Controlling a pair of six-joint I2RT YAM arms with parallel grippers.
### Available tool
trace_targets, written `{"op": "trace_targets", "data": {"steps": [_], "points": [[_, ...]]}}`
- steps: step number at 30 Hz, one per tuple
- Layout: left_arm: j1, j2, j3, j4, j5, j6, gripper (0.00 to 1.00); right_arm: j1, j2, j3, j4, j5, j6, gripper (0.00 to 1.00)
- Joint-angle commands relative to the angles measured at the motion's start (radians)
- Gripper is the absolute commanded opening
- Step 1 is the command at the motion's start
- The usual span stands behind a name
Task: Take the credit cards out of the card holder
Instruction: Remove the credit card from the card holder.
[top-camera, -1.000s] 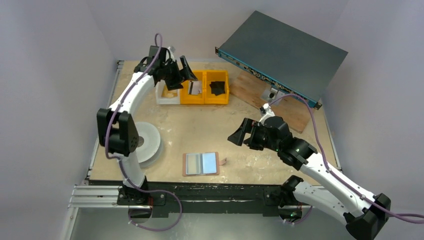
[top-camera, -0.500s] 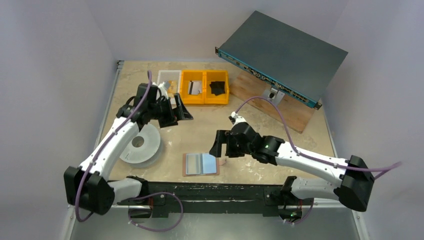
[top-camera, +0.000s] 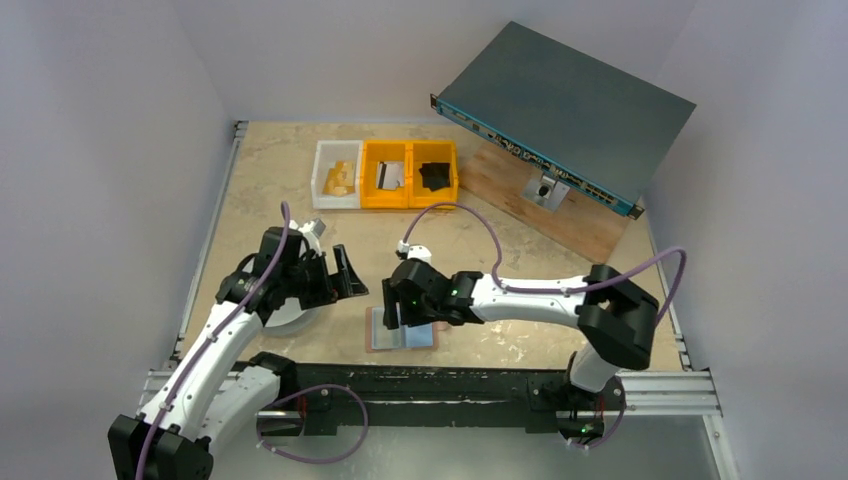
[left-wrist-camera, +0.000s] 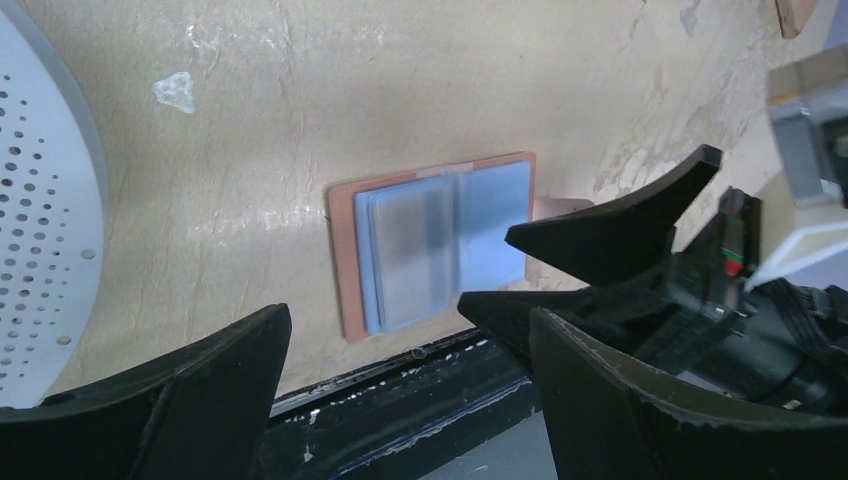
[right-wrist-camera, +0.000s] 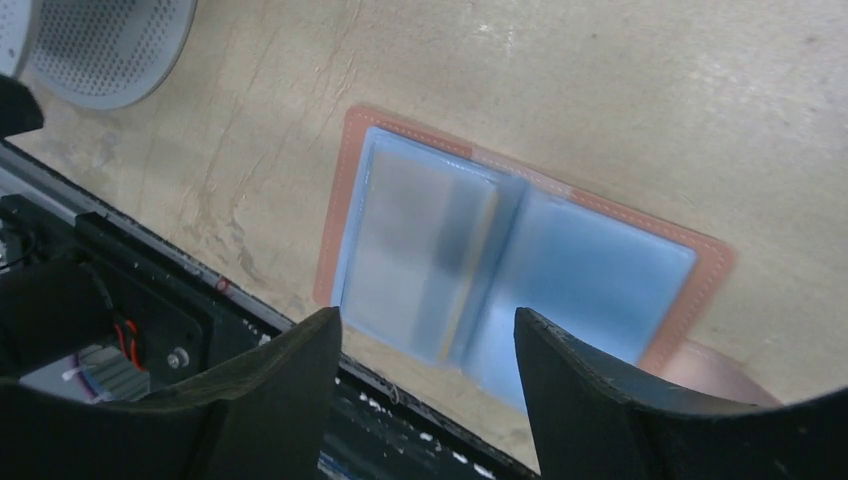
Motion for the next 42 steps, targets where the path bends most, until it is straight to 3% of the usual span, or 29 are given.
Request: {"op": "trace_targets", "data": {"steps": [1,16,24,31,42], "points": [[-0.002,-0.042,-0.003,0.001,-0.027,-0.02,0.89,0.016,0.087,0.099,-0.005,0.055,0.003,0.62],[-0.002,-0.064,-0.099,0.056,-0.043,-0.128,0.89,0.042,0.266,0.198,-0.073,0.097,-0.009,0.53],[-0.002,-0.053,-0.139,0.086,-0.007,-0.147,0.88,0.039,0.275,0.118,-0.042,0.056,0.015,0.32],[-0.037,-0.001,-0.186,0.153,0.053,-0.169,0.71,0.004,0.245,-0.001,0.085,-0.032,0.037,0.12],[-0.171,0.126,-0.219,0.301,0.045,-0.238,0.34,-0.044,0.22,-0.104,0.234,-0.135,0.056,0.06]]}}
